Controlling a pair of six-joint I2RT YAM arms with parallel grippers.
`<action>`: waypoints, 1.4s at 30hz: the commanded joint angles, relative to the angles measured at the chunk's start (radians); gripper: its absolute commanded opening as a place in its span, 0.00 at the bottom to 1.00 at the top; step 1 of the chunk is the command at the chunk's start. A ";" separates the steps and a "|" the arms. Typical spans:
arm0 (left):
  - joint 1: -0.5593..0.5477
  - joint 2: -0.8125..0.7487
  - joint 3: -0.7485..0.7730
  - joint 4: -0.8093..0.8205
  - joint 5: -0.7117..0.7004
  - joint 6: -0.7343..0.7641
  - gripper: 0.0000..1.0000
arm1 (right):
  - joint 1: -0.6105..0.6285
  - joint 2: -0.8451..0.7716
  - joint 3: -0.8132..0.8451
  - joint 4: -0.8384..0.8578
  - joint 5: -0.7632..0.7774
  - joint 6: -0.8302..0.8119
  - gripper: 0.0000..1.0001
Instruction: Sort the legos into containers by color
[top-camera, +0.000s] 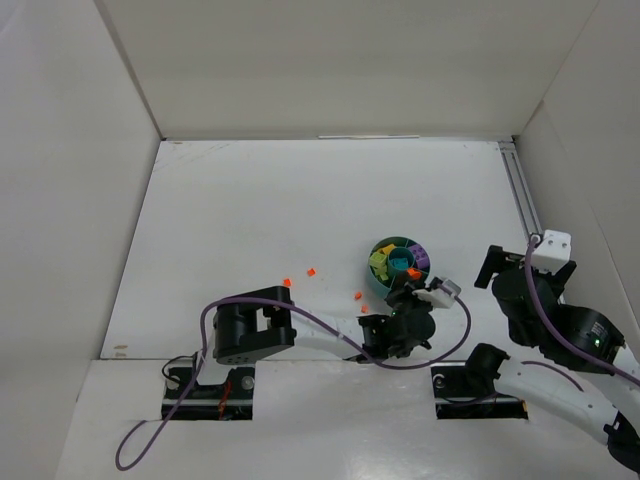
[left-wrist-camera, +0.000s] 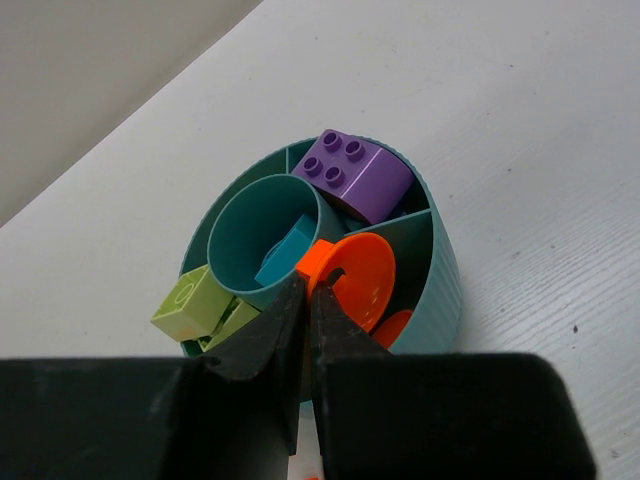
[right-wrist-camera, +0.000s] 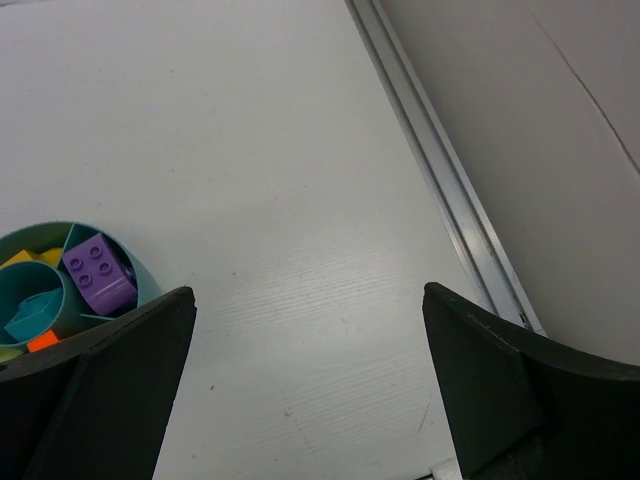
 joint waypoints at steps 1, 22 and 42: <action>-0.006 -0.003 0.028 0.032 -0.018 -0.025 0.00 | 0.005 -0.008 0.005 0.000 0.022 0.006 1.00; -0.006 -0.110 0.066 -0.051 0.057 -0.076 0.70 | 0.005 0.055 0.014 0.000 0.022 -0.003 1.00; 0.632 -0.810 -0.277 -0.523 0.853 -0.908 1.00 | 0.005 0.317 0.073 0.426 -0.258 -0.589 1.00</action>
